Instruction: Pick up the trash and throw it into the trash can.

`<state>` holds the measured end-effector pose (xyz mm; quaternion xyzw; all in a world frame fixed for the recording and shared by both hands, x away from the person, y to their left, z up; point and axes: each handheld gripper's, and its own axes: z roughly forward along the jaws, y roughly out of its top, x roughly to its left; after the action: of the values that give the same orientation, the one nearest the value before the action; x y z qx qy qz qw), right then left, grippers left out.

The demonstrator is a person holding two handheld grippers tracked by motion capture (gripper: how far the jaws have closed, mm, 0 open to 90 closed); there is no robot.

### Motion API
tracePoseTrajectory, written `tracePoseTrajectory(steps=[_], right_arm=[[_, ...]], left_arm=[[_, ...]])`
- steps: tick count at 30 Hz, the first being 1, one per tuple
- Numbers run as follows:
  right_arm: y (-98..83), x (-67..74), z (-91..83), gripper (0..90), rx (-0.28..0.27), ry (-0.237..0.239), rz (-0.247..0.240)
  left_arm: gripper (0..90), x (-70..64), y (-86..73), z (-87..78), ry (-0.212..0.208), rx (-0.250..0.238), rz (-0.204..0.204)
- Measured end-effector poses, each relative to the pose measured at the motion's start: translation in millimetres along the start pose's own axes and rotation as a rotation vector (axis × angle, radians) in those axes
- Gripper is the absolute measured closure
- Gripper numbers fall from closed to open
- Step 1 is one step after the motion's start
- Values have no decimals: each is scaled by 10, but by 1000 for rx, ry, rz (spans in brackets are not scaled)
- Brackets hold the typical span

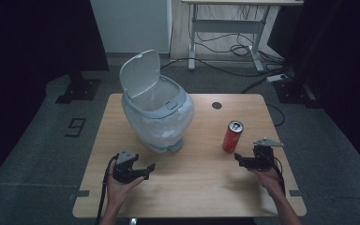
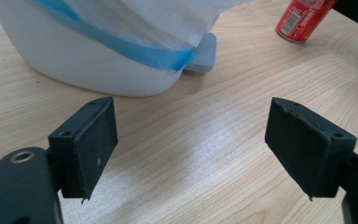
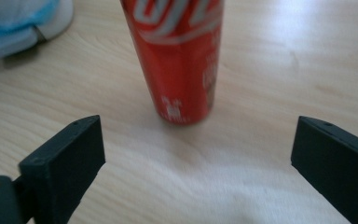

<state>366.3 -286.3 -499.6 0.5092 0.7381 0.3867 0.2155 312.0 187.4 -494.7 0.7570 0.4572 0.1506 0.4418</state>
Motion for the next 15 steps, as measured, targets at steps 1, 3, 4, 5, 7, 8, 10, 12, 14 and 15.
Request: tracePoseTrajectory(steps=[1, 3, 4, 5, 7, 8, 10, 12, 14, 15], right_arm=[[27, 13, 19, 39, -3, 6, -9], [65, 34, 57, 40, -1, 12, -14], [78, 40, 73, 39, 0, 14, -15], [98, 55, 104, 39, 1, 13, -19], [123, 72, 150, 38, 1, 13, -23], [141, 81, 185, 35, 4, 16, -26], [166, 92, 232, 32, 2, 12, -32], [197, 94, 290, 32, -3, 11, -35], [225, 95, 351, 32, -3, 10, -34], [236, 91, 389, 37, -11, 11, -38]], left_arm=[[167, 2, -1, 5, -1, 4, -2], [167, 5, -3, 10, -3, 7, -4], [167, 6, -4, 11, -5, 8, -5], [167, 6, -4, 11, -6, 7, -5], [166, 9, -3, 6, -10, 2, -7], [166, 10, -3, 4, -12, 2, -8], [166, 14, -4, 2, -13, 0, -11], [167, 19, -7, 7, -16, 2, -13], [166, 22, -11, 11, -19, 7, -14], [166, 22, -13, 11, -23, 5, -16]])
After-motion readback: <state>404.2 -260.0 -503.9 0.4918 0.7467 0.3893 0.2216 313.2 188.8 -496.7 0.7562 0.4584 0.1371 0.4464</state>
